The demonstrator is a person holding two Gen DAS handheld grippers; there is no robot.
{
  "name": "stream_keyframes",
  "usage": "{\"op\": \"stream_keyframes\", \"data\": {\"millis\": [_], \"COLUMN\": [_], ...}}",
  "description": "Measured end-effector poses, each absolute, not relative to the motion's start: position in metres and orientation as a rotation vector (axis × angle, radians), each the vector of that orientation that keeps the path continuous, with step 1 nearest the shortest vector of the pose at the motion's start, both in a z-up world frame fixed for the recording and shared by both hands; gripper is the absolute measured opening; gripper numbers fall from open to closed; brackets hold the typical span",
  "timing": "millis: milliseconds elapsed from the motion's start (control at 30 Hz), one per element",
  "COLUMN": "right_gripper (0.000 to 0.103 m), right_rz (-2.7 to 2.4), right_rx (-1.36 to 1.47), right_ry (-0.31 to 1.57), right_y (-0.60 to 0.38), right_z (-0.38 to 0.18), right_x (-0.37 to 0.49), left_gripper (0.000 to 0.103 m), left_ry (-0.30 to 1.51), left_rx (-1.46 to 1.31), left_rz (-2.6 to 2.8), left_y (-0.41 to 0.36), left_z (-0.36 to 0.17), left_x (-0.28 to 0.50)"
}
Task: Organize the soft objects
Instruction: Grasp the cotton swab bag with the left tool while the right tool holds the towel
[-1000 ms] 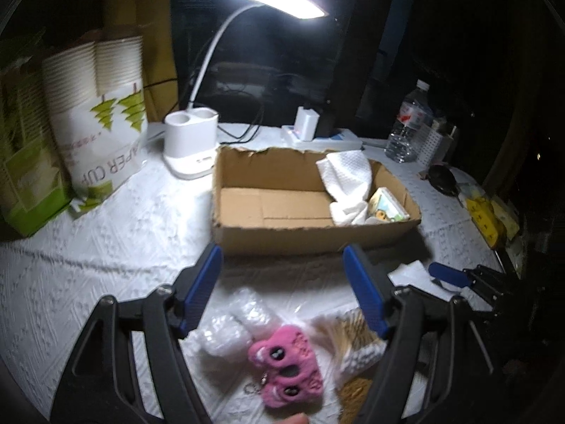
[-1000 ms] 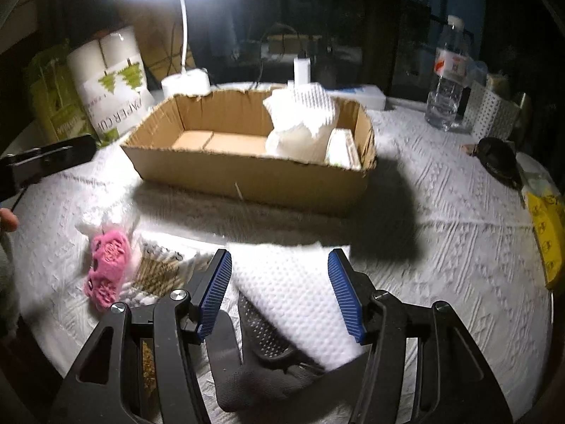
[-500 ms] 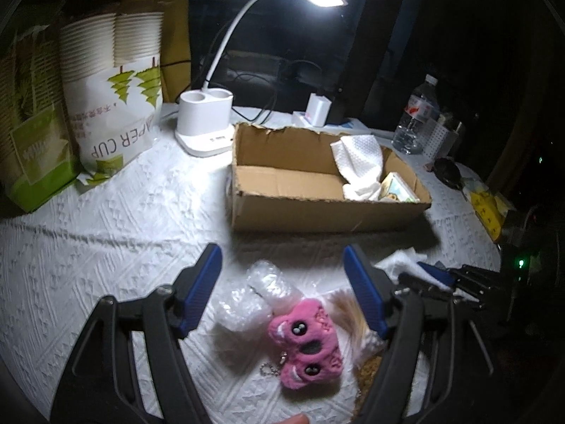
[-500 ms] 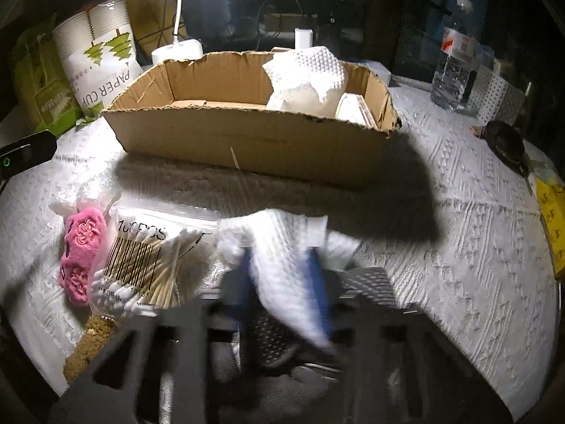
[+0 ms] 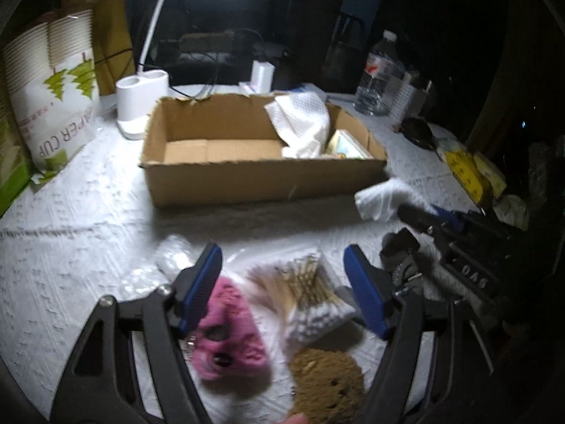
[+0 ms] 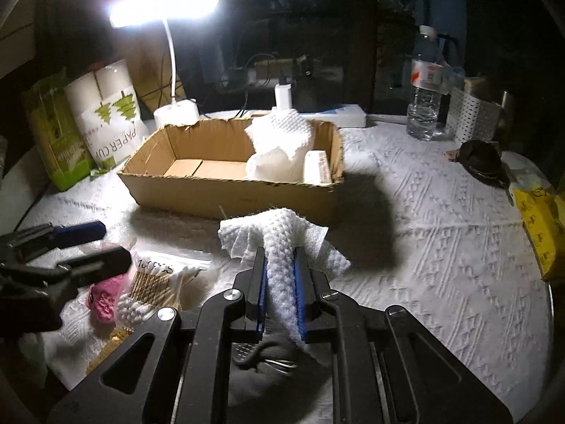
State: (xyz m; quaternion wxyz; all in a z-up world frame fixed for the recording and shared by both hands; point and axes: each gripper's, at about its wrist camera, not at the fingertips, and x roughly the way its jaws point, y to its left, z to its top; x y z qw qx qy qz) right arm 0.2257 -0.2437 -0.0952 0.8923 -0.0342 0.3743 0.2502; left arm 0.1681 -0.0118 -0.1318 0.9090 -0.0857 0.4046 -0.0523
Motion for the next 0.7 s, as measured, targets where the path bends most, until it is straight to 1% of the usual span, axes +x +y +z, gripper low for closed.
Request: {"op": "stream_keyframes", "data": {"millis": [133, 300, 400, 600, 667, 700], "right_gripper": [0.014, 0.014, 0.014, 0.015, 0.014, 0.014], "right_rz": [0.520, 0.521, 0.521, 0.524, 0.526, 0.527], "right_rx": [-0.042, -0.011, 0.005, 0.028, 0.033, 0.034], "right_ry": [0.771, 0.768, 0.765, 0.753, 0.745, 0.742], "right_y": [-0.259, -0.273, -0.282, -0.293, -0.295, -0.295], "right_z": [-0.095, -0.098, -0.100, -0.098, -0.096, -0.095], "right_x": [0.227, 0.229, 0.230, 0.230, 0.230, 0.230], "left_gripper": [0.073, 0.073, 0.073, 0.072, 0.054, 0.053], "left_ry": [0.889, 0.952, 0.990, 0.979, 0.974, 0.974], "left_rx": [-0.155, -0.049, -0.047, -0.026, -0.020, -0.021], "left_rz": [-0.108, -0.070, -0.066, -0.073, -0.075, -0.083], "left_y": [-0.027, -0.046, -0.050, -0.056, -0.056, -0.056], "left_z": [-0.145, -0.163, -0.174, -0.176, -0.176, -0.175], "left_x": [0.177, 0.188, 0.193, 0.193, 0.194, 0.194]}}
